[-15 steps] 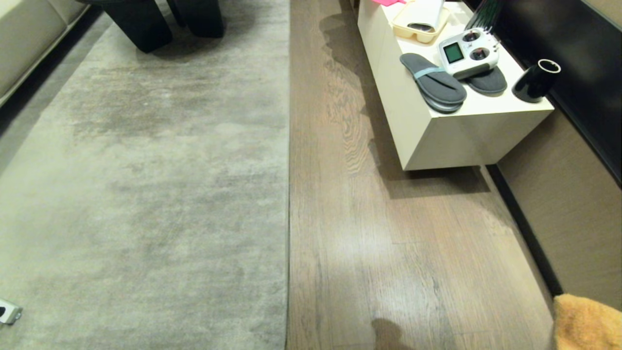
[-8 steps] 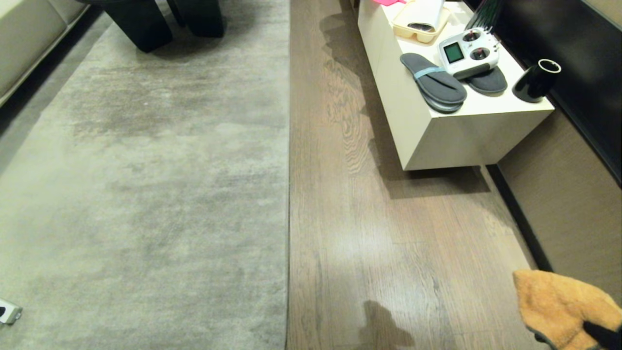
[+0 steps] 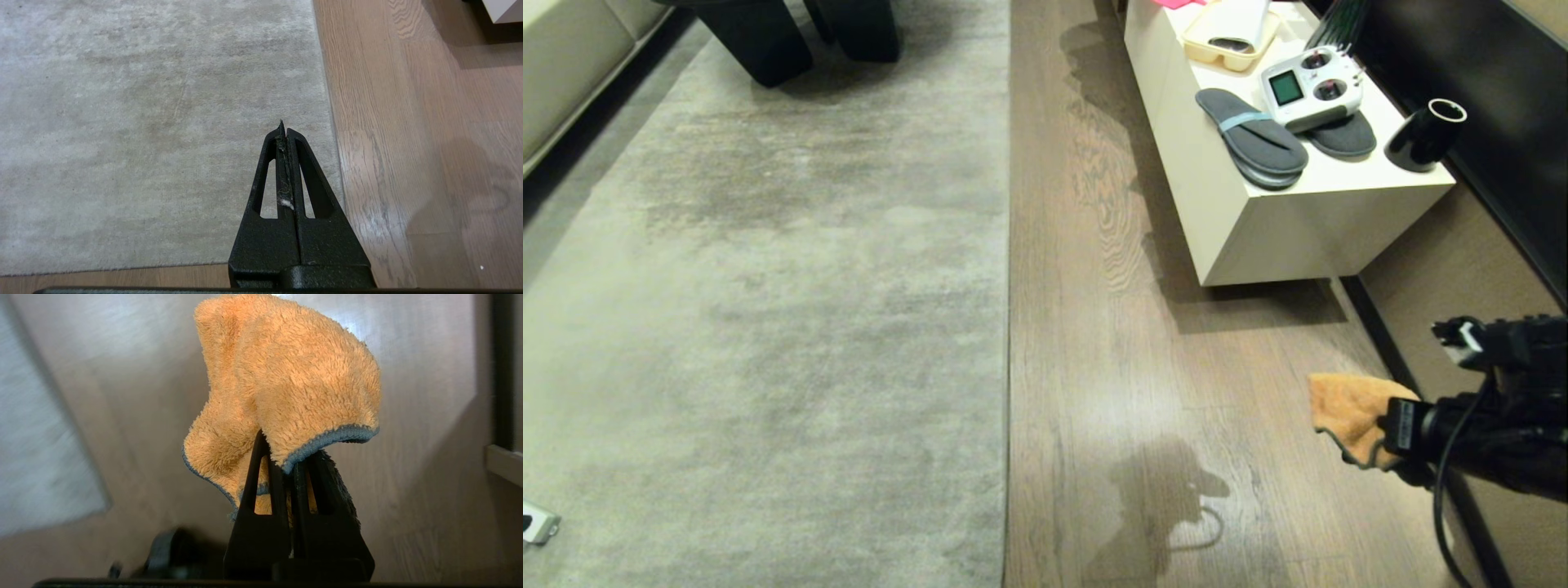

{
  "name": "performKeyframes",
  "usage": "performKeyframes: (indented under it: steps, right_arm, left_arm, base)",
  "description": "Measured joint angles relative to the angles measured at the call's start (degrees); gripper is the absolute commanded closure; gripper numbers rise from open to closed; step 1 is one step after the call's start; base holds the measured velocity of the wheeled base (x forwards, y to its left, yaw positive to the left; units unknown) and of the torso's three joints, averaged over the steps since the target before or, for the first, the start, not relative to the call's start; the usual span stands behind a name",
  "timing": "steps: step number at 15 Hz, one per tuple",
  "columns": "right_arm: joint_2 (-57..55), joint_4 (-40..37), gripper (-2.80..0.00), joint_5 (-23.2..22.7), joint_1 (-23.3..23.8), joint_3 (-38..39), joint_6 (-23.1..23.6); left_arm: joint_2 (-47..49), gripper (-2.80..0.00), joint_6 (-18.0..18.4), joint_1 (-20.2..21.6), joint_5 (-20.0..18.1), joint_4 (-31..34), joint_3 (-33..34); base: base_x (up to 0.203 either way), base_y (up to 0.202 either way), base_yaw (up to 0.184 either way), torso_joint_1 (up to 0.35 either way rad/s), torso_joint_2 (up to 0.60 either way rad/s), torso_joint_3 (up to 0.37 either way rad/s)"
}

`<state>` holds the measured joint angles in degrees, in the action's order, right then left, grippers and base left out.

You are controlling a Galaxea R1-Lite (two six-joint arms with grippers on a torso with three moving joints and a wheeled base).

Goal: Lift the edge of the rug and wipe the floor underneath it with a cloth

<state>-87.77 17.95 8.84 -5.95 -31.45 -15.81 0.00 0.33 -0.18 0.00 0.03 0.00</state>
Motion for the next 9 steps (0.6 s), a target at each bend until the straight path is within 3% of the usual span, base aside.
performKeyframes:
  steps: [3, 9]
  right_arm:
    - [-12.56, 3.84, 0.00, 3.75, 2.26, -6.19, -0.45]
    - [-30.90, 7.42, 0.00, 4.95, 7.05, -14.62, -2.24]
  left_arm:
    - [0.00, 0.00, 0.02, 0.00, 0.00, 0.00, 0.00]
    - [0.00, 0.00, 0.02, 0.00, 0.00, 0.02, 0.00]
  base:
    - [0.000, 0.000, 0.000, 0.000, 0.00, 0.000]
    - [0.000, 0.000, 0.000, 0.000, 0.00, 0.000]
